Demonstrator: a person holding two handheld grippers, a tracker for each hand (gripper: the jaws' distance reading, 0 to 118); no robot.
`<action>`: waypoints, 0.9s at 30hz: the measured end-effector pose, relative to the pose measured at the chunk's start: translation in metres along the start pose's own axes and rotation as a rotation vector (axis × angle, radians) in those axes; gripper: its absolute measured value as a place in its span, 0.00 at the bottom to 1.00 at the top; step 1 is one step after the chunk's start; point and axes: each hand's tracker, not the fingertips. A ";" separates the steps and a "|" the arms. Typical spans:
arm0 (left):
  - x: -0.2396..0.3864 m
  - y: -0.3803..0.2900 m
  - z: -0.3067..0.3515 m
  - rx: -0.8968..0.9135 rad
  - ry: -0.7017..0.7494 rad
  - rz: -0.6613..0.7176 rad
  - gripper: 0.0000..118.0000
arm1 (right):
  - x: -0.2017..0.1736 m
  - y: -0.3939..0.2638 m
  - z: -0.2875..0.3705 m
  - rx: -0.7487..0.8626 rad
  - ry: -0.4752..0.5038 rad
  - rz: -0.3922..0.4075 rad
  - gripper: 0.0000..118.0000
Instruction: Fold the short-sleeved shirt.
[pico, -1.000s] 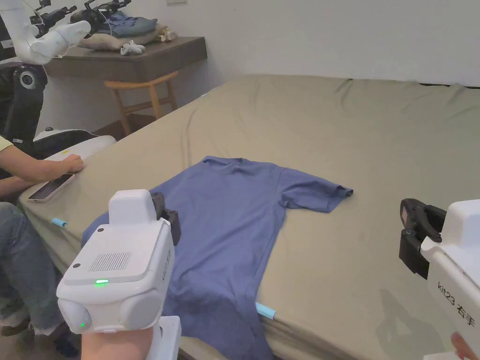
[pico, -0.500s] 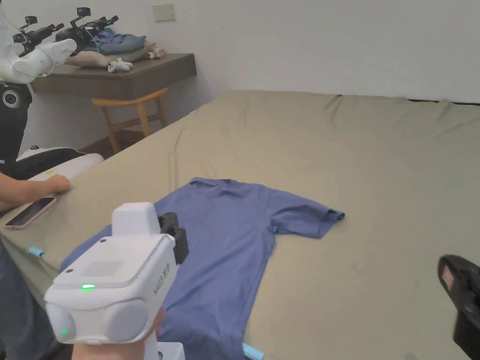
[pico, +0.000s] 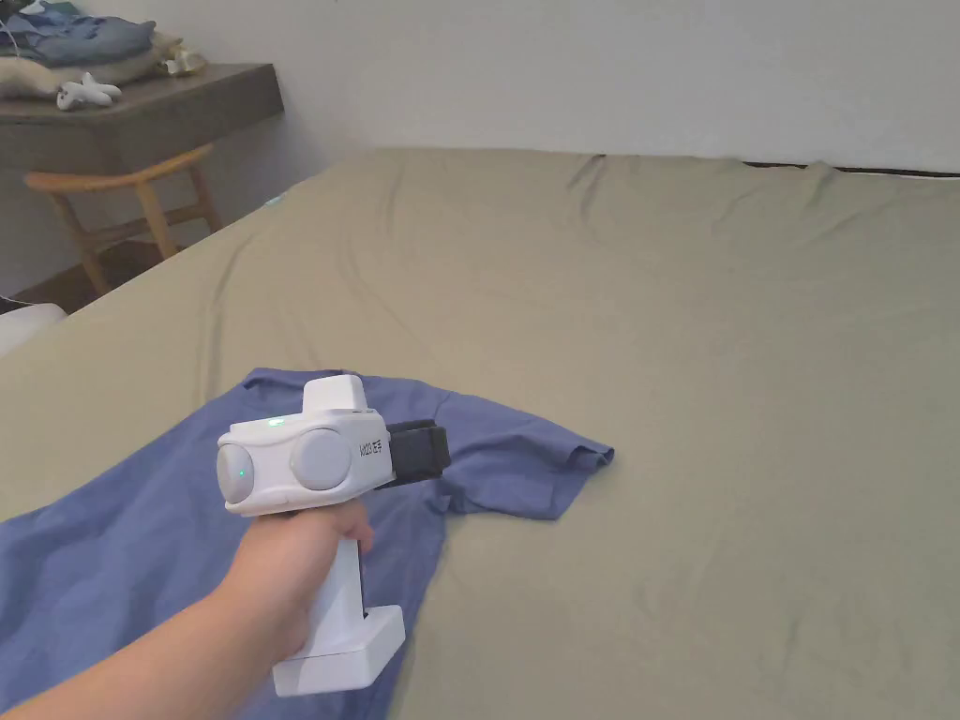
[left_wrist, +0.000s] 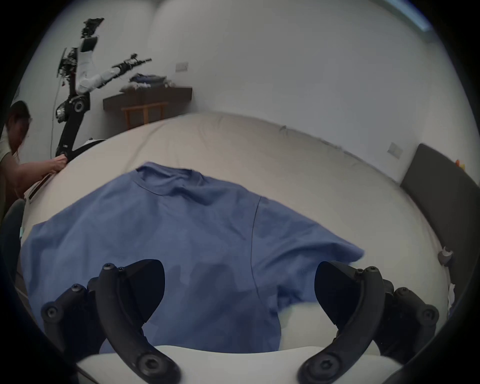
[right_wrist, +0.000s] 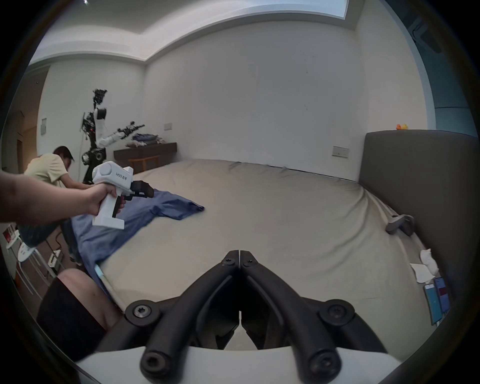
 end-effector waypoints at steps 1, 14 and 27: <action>0.003 0.000 -0.012 -0.027 -0.008 -0.016 0.96 | 0.003 0.000 -0.001 -0.004 -0.007 0.003 0.00; 0.034 -0.017 -0.021 -0.081 0.139 -0.242 0.00 | 0.029 -0.004 -0.007 0.019 -0.001 0.009 0.00; 0.101 0.071 0.182 0.254 -0.178 -0.190 0.00 | 0.029 0.023 0.048 0.216 0.050 -0.115 0.00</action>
